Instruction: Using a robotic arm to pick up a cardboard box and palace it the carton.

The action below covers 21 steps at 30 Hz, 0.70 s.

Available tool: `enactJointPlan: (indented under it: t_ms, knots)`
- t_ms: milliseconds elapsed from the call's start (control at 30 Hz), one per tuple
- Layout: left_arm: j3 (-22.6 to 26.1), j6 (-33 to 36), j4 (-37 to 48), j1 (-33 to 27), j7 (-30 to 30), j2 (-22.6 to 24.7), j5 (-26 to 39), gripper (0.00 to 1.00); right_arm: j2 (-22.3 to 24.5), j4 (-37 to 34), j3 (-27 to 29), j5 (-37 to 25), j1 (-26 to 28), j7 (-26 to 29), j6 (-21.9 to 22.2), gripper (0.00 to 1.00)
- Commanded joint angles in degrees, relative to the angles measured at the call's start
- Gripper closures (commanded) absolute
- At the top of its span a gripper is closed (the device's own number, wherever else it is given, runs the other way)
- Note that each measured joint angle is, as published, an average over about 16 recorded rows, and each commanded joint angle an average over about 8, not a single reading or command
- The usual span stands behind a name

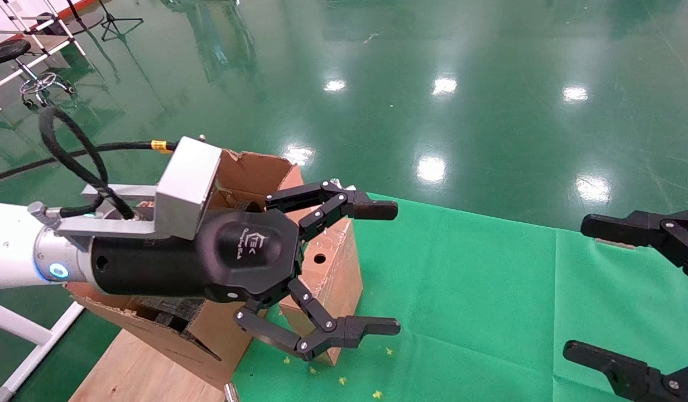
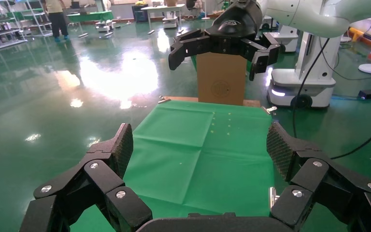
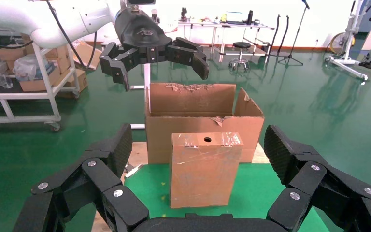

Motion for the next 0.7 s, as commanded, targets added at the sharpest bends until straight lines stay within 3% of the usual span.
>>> enactJointPlan:
  t_ms: [33,467,533,700]
  knots:
    - [0.00,0.00,0.00,0.00,0.00,0.00,0.00,0.00,0.00,0.00,0.00,0.00,0.00,0.00,0.00,0.00]
    - [0.00,0.00,0.00,0.00,0.00,0.00,0.00,0.00,0.00,0.00,0.00,0.00,0.00,0.00,0.00,0.01]
    - [-0.01,0.01,-0.02,0.02,0.01,0.00,-0.03,0.00,0.00,0.00,0.00,0.00,0.00,0.00,0.00,0.20]
    - [0.05,-0.33,-0.27,-0.15,0.24,-0.25,0.75,0.00,0.00,0.00,0.00,0.00,0.00,0.00,0.00,0.82]
